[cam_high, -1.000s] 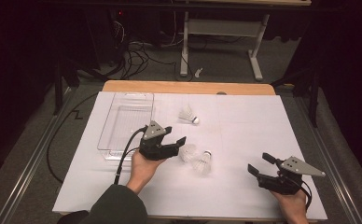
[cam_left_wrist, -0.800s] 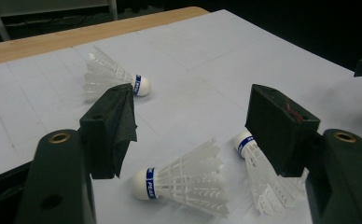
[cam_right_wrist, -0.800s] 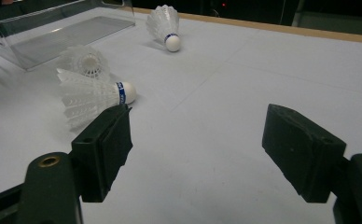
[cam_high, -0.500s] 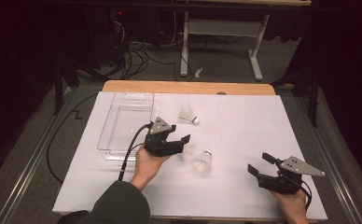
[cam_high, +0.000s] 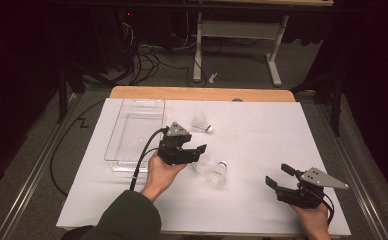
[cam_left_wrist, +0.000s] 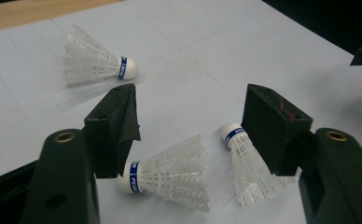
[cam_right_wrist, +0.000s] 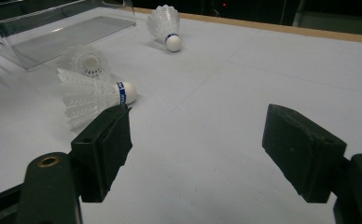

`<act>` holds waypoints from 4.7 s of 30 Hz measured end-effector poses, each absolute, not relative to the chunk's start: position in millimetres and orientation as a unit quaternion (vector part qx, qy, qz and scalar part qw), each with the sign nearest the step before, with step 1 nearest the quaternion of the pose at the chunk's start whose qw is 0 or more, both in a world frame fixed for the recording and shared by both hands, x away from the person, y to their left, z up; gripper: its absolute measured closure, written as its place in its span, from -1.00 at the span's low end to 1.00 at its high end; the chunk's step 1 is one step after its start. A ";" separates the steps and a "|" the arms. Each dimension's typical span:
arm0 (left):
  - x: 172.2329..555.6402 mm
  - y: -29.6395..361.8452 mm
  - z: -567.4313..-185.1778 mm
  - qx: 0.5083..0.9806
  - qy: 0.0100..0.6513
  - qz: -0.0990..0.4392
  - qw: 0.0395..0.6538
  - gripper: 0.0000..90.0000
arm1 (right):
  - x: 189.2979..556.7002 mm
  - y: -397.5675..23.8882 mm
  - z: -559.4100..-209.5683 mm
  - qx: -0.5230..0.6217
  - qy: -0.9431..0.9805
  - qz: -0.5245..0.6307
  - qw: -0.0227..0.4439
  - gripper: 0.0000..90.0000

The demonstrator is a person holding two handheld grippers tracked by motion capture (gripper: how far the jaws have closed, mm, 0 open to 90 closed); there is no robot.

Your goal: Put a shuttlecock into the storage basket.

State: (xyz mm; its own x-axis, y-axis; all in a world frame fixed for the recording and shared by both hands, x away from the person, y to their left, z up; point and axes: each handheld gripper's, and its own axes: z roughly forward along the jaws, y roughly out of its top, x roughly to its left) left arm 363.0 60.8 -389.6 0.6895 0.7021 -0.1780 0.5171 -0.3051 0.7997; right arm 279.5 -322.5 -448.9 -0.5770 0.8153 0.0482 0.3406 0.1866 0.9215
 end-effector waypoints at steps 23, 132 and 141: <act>368.7 48.9 -377.5 0.851 0.386 0.065 0.350 0.02 | 279.7 -322.0 -449.0 0.393 0.735 0.500 0.236 -0.46; 381.5 29.6 -408.0 0.891 0.397 0.014 0.221 0.97 | 279.9 -321.4 -449.2 0.391 0.736 0.502 0.230 -0.47; 381.1 35.8 -403.0 0.889 0.399 0.024 0.222 0.99 | 279.8 -321.2 -449.1 0.391 0.736 0.502 0.230 -0.47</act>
State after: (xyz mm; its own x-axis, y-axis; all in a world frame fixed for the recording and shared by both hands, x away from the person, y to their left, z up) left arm 381.1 35.8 -403.0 0.6803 0.7203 -0.1353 0.6992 -0.5825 0.4145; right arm 279.8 -321.2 -449.1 -0.5874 0.8075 0.0532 0.3453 0.1906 0.9189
